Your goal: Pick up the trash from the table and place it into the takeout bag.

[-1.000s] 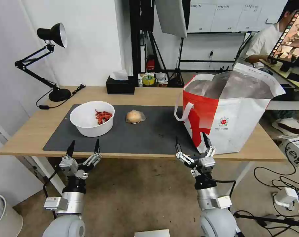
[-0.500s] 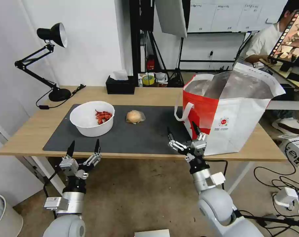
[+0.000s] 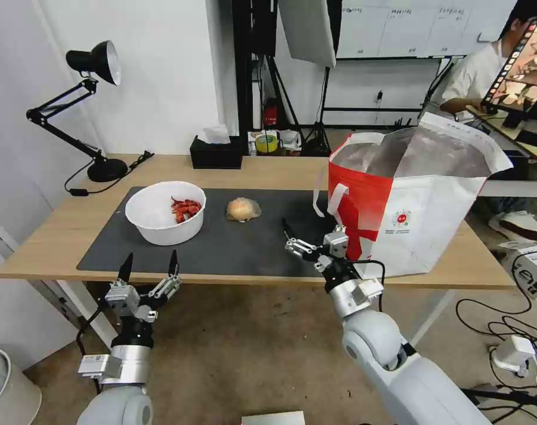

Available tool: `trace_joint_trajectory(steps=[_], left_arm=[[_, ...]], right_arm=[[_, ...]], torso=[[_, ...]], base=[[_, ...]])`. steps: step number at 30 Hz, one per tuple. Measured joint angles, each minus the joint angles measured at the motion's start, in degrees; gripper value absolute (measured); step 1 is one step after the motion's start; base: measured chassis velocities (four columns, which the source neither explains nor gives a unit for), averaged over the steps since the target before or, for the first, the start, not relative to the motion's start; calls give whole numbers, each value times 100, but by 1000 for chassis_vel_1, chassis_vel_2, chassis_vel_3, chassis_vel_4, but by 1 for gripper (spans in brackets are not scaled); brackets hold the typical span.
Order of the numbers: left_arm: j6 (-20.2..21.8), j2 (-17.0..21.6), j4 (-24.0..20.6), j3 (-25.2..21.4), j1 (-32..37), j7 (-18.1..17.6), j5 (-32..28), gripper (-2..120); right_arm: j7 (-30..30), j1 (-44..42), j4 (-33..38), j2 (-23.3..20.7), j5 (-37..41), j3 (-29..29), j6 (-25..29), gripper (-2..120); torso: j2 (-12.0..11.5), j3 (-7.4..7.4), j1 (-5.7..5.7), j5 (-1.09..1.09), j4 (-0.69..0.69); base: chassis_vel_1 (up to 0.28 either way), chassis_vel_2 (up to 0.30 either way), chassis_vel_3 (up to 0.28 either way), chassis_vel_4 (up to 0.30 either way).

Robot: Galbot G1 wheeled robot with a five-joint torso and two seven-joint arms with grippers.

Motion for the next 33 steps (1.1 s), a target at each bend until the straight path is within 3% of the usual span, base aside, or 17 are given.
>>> trace_joint_trajectory(steps=[14,33], left_arm=[[3,-18,1,-27,5,1,5,100],[-4,-42,42,-91,-10,1,-2,100]], right_arm=[[177,889,-310,-52,605,-518,-521,100],[708,2374,-1632,452,1384,-1406,-1274,100]], torso=[[0,0,0,0,0],[0,0,0,-1,0]], base=[[0,0,0,0],[0,0,0,0]])
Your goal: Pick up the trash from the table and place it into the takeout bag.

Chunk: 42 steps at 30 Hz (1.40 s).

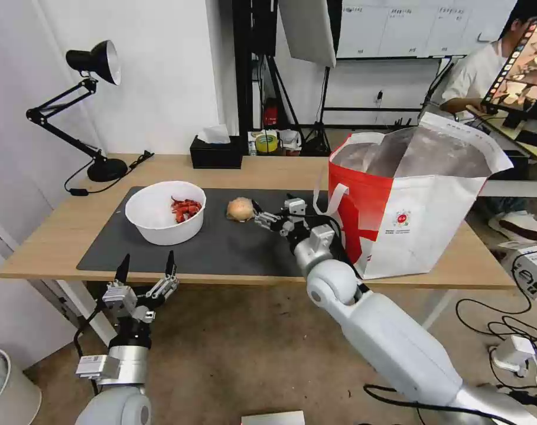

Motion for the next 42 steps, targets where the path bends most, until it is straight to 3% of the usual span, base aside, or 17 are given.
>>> trace_joint_trajectory(steps=[13,42], left_arm=[[-6,-13,65,-25,-54,1,-10,100],[-25,-14,150,-96,-87,1,-37,100]], right_arm=[[-130,711,-997,362,542,-354,-278,100],[-437,1552,-2995,1439,614,-678,-265,100]], torso=[[0,0,0,0,0],[1,0,0,0,0]], base=[[0,0,0,0],[0,0,0,0]])
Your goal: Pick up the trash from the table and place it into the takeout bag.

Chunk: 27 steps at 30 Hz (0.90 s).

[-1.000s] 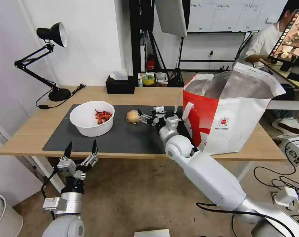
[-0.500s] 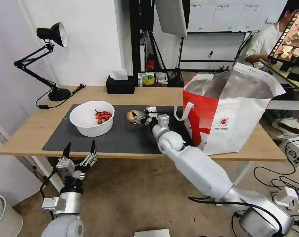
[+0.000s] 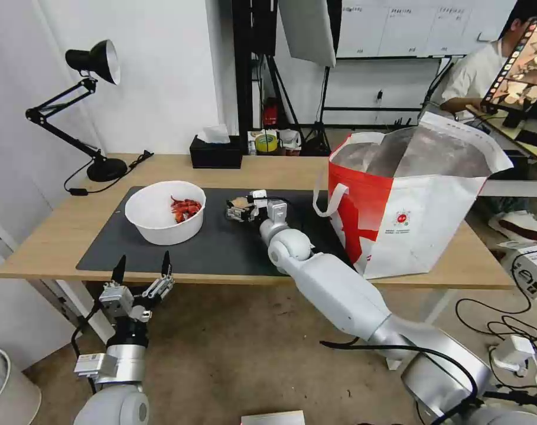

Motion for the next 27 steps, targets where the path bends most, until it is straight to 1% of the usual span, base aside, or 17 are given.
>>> trace_joint_trajectory(steps=[9,15,27], left_arm=[[-16,-4,7,-22,11,0,-4,100],[-25,-2,-28,-55,52,0,-14,100],[-117,-12,-25,-53,84,3,-14,100]], right_arm=[[-63,147,-369,277,-46,-55,20,100],[-57,179,-605,442,-217,-70,23,100],[3,179,-801,475,-326,-53,18,100]], torso=[[0,0,0,0,0],[0,0,0,0,0],[0,-1,0,1,0]], base=[[0,0,0,0],[0,0,0,0],[0,0,0,0]])
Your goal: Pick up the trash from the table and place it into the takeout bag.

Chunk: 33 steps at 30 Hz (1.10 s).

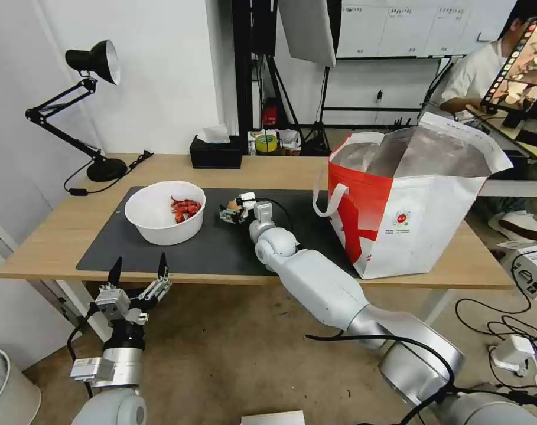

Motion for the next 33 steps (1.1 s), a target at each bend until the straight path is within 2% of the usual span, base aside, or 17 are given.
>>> trace_joint_trajectory(steps=[5,8,9,12,14,15,16,20,21,23,25,28,33], left_arm=[[-3,-10,7,4,-8,2,4,100],[-4,-14,8,-4,-9,2,5,100],[-4,-14,8,-4,-9,2,5,100],[-7,-18,8,-14,-10,2,6,100],[-8,-19,9,-14,-10,3,6,100],[-8,-20,10,-14,-10,3,7,100],[-8,-20,10,-14,-10,3,7,100],[-9,-38,15,2,-18,3,18,100],[-9,-38,15,2,-18,3,18,100],[-8,-42,17,11,-20,3,23,100],[-8,-44,17,10,-21,3,24,100],[-9,-46,21,10,-23,3,26,100],[-8,-50,28,10,-25,3,27,100]], right_arm=[[62,-2,-16,5,-18,2,-31,98],[66,-11,-18,9,-38,2,-53,88],[66,-11,-18,9,-38,2,-53,88],[67,-17,-29,14,-56,2,-74,73],[67,-18,-36,16,-59,3,-75,70],[67,-18,-38,16,-61,6,-76,63],[67,-18,-38,16,-61,6,-76,63],[65,-18,-37,4,-63,19,-77,46],[65,-18,-37,4,-63,19,-77,46],[64,-18,-33,-7,-63,23,-77,34],[64,-17,-32,-12,-63,23,-77,31],[63,-14,-31,-17,-63,26,-77,17],[62,-14,-30,-16,-65,28,-74,8]], torso=[[0,0,0,0,0],[0,0,0,0,0],[0,0,0,0,0],[0,0,0,0,0],[0,0,0,0,0],[0,0,0,0,0],[0,0,0,0,0],[0,0,0,0,0],[0,0,0,0,0],[0,0,0,0,0],[0,0,0,0,0],[0,0,0,0,0],[0,0,0,0,0]], base=[[0,0,0,0],[0,0,0,0],[0,0,0,0],[0,0,0,0],[0,0,0,0],[0,0,0,0],[0,0,0,0],[0,0,0,0],[0,0,0,0],[0,0,0,0],[0,0,0,0],[0,0,0,0],[0,0,0,0]])
